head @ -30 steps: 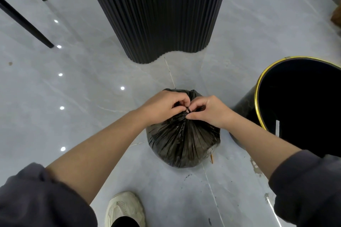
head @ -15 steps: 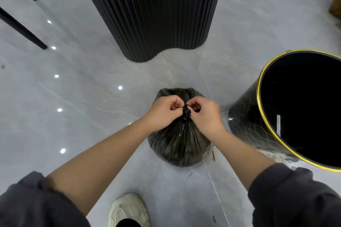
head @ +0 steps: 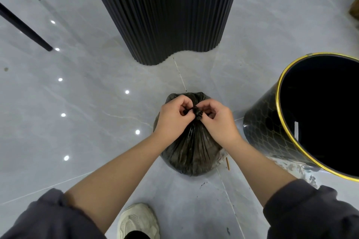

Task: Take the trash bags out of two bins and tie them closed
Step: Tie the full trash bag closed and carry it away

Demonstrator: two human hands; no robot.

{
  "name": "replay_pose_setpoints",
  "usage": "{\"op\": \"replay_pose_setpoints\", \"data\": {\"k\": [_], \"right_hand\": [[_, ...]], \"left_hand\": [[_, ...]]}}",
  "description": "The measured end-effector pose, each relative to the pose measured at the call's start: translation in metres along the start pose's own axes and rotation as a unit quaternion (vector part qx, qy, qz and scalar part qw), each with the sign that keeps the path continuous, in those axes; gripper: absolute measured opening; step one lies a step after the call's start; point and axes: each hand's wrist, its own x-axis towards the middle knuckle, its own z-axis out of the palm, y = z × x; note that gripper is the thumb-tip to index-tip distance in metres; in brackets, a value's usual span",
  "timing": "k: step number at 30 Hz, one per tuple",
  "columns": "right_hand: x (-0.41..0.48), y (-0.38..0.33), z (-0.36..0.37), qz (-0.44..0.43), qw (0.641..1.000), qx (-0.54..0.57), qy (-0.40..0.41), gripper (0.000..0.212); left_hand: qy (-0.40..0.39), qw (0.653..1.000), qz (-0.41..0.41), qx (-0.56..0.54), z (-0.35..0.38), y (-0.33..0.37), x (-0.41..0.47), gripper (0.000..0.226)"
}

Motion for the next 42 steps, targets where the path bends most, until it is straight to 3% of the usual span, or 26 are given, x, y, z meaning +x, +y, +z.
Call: {"op": "replay_pose_setpoints", "data": {"k": [9, 20, 23, 27, 31, 35, 42], "right_hand": [[-0.008, -0.003, 0.002, 0.018, 0.997, 0.048, 0.049, 0.035], [-0.010, -0.003, 0.012, 0.013, 0.994, -0.053, 0.094, 0.022], [-0.013, -0.002, 0.013, 0.012, 0.993, -0.065, 0.100, 0.022], [-0.014, -0.003, 0.005, -0.039, 0.993, -0.091, 0.070, 0.021], [-0.013, -0.003, -0.001, -0.053, 0.992, -0.104, 0.051, 0.018], [-0.013, -0.001, -0.002, -0.047, 0.993, -0.086, 0.062, 0.022], [-0.008, 0.004, -0.007, -0.082, 0.992, -0.093, 0.010, 0.017]], "left_hand": [[0.001, 1.000, 0.005, -0.022, 0.004, 0.005, 0.001, 0.015], [-0.022, 0.996, -0.011, -0.082, 0.006, 0.006, -0.010, 0.020], [-0.044, 0.990, -0.073, -0.111, 0.002, 0.012, -0.005, 0.012], [-0.097, 0.952, -0.223, -0.189, -0.013, 0.022, 0.008, 0.015], [-0.188, 0.928, -0.275, -0.164, -0.023, 0.029, 0.021, 0.018], [-0.200, 0.939, -0.258, -0.105, -0.027, 0.039, 0.027, 0.007], [-0.217, 0.958, -0.186, -0.008, -0.032, 0.043, 0.023, 0.012]]}}
